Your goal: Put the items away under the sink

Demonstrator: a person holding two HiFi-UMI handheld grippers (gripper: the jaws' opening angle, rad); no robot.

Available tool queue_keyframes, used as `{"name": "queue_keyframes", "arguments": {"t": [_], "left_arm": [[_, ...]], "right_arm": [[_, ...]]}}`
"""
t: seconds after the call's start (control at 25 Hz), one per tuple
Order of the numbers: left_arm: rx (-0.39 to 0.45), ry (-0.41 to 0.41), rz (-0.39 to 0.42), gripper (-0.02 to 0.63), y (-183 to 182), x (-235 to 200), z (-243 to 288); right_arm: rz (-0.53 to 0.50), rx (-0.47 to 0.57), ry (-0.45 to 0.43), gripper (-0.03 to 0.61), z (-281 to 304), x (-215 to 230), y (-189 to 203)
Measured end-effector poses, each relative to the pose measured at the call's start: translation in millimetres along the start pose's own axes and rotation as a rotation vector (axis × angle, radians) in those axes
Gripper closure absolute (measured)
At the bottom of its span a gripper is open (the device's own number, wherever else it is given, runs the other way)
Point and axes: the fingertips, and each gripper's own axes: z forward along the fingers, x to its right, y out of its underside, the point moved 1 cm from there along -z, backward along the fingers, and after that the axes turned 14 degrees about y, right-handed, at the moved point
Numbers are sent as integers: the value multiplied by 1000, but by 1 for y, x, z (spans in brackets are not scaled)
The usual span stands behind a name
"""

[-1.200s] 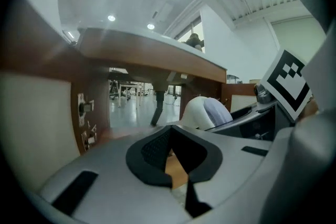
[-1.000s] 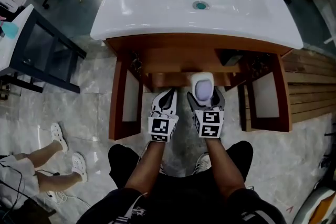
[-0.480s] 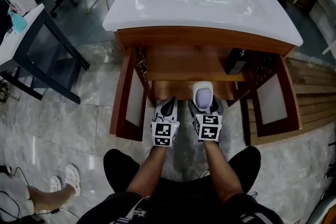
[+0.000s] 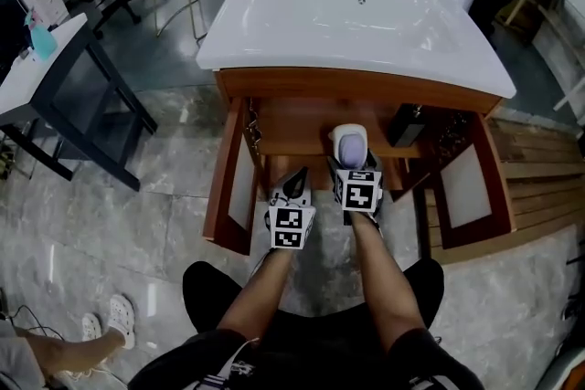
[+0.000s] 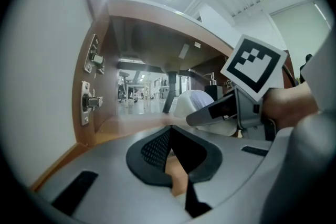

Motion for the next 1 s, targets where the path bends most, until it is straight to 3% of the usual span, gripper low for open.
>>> {"name": "queue_keyframes", "arguments": {"t": [0.6, 0.8, 1.0], "left_arm": [[-16, -16, 5, 607, -15, -12, 7], [-13, -5, 9, 607, -19, -10, 8], [-24, 28, 0, 607, -18, -10, 11]], "right_arm": [[-18, -163, -7, 126, 84, -1, -48], [-7, -275, 3, 126, 98, 3, -31], [16, -267, 17, 124, 101, 1, -29]]}}
